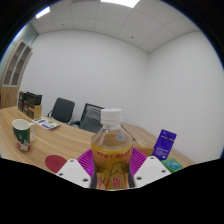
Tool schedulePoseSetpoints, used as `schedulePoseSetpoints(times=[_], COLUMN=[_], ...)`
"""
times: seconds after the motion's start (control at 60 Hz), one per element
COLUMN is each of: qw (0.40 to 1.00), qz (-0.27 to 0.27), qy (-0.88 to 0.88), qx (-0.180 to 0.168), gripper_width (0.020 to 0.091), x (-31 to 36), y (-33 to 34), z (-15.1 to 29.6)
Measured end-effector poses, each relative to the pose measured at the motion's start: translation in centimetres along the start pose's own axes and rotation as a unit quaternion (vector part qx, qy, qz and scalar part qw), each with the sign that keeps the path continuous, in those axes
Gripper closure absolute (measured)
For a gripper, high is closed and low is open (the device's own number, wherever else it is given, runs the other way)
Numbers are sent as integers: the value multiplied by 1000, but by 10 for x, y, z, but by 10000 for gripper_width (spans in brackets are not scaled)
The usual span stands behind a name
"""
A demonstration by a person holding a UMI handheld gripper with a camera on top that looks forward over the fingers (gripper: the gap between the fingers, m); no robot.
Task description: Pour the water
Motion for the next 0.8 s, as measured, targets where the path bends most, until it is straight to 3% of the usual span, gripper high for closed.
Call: schedulePoseSetpoints(times=[0.233,0.433,0.567,0.8], qw=[955,796,691,655], qz=[-20,-32,-43,-38], qy=[296,604,721,754], qx=[-23,30,31,29], gripper_width=[680,679,679,678], x=[80,148,165,184], y=[-9,-48,-54,-53], z=[108,95,98,101])
Point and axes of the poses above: the point between the fingertips, and its own axes, seen from behind it with the camera up: x to the left, z up, y backward, against the way the camera looks, the point moved 5 cm from there along y, backward, against the way the camera looks, and after that the axes turned 9 degrees about z, right-handed, at the moved point
